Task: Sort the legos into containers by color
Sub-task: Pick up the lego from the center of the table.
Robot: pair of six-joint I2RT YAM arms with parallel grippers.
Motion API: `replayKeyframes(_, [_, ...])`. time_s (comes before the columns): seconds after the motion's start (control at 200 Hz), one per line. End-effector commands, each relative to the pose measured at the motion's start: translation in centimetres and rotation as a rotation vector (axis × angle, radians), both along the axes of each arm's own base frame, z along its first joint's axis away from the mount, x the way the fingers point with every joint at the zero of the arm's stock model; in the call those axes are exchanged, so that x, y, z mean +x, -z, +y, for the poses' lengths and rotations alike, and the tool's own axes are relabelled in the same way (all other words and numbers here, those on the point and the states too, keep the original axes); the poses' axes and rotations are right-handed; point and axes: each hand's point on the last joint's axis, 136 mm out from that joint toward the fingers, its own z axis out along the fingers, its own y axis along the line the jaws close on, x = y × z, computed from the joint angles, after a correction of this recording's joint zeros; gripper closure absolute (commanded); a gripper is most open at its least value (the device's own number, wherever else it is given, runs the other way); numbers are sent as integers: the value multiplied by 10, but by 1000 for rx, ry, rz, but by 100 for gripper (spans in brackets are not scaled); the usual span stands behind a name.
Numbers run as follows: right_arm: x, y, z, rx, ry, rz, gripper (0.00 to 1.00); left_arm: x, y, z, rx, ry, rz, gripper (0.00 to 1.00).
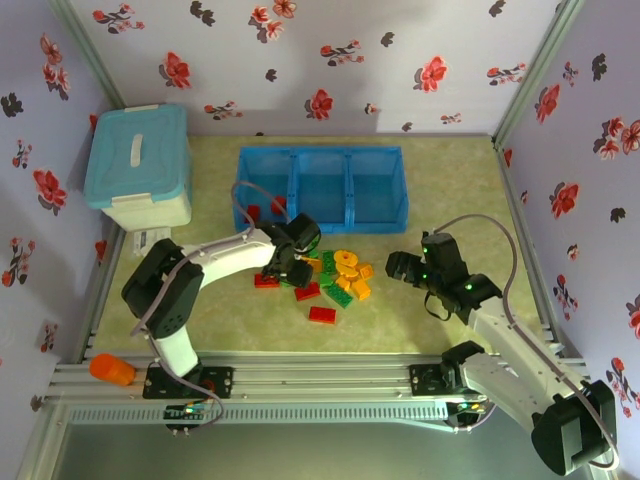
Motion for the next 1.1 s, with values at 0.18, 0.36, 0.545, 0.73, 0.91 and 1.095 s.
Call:
replayKeyframes(0.18, [1, 2, -2, -1, 26, -7, 14, 0, 5, 3, 29, 6, 29, 42])
replayKeyframes(0.36, [0, 5, -3, -1, 28, -3, 15, -1, 3, 8, 41, -6, 27, 47])
replayKeyframes(0.545, [0, 3, -3, -1, 30, -8, 15, 2, -3, 6, 32, -15, 13, 54])
replayKeyframes(0.73, [0, 0, -5, -8, 34, -15, 15, 7, -23, 3, 5, -23, -23, 57])
replayKeyframes(0.91, [2, -3, -5, -9, 34, -22, 15, 13, -54, -2, -38, -25, -77, 57])
replayKeyframes(1.095, [4, -6, -4, -9, 31, -27, 15, 29, -85, -12, -84, -17, -140, 57])
